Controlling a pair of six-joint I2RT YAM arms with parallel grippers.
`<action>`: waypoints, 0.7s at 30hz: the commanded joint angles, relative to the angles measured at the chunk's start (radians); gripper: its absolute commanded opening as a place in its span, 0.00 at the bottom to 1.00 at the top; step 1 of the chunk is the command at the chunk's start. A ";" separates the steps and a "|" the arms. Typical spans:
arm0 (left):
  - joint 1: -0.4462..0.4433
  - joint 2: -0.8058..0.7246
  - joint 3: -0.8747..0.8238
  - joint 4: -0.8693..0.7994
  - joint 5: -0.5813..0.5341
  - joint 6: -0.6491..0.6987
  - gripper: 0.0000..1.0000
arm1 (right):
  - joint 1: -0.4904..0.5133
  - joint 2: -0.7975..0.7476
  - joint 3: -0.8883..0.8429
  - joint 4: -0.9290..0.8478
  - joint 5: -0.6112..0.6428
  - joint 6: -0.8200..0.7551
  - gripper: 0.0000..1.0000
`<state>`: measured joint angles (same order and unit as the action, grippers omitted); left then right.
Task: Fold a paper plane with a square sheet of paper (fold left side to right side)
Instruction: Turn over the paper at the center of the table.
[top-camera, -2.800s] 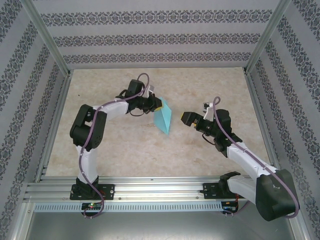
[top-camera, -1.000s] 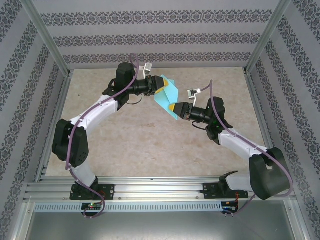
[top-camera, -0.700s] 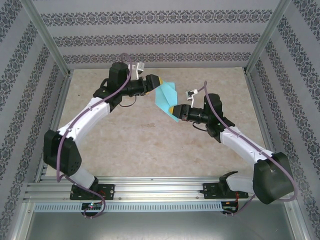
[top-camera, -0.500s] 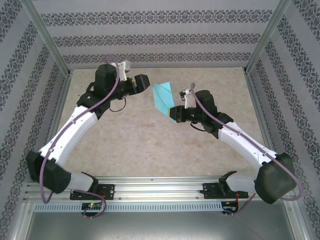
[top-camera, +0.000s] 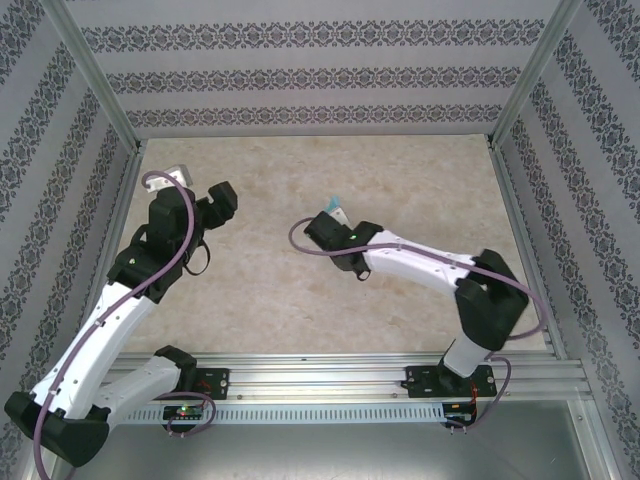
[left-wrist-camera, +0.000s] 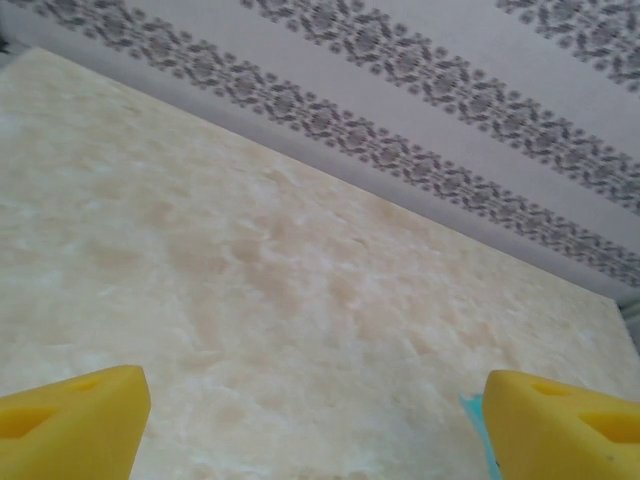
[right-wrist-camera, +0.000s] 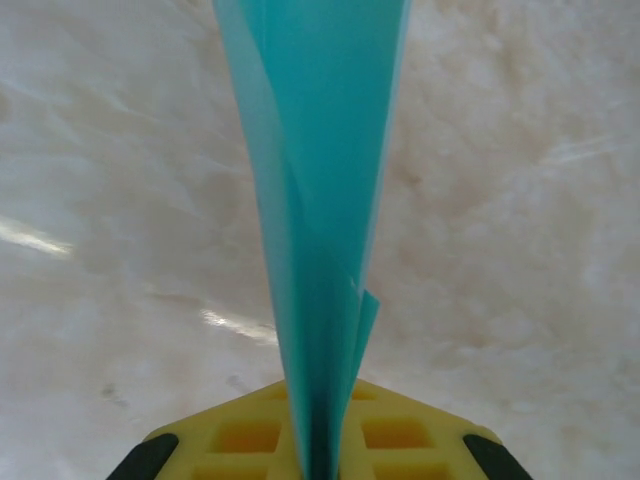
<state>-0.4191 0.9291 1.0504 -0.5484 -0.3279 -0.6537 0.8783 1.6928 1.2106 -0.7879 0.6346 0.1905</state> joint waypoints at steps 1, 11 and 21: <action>0.011 -0.030 -0.008 -0.048 -0.097 -0.029 0.88 | 0.037 0.114 0.081 -0.108 0.243 -0.041 0.14; 0.011 -0.026 -0.001 -0.050 -0.085 -0.024 0.90 | 0.120 0.397 0.223 -0.176 0.249 -0.071 0.22; 0.011 0.032 0.002 -0.031 -0.029 -0.020 0.92 | 0.139 0.192 0.119 -0.080 -0.087 -0.035 0.70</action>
<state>-0.4191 0.9482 1.0451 -0.5713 -0.3824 -0.6666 1.0080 2.0106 1.3617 -0.9119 0.6724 0.1387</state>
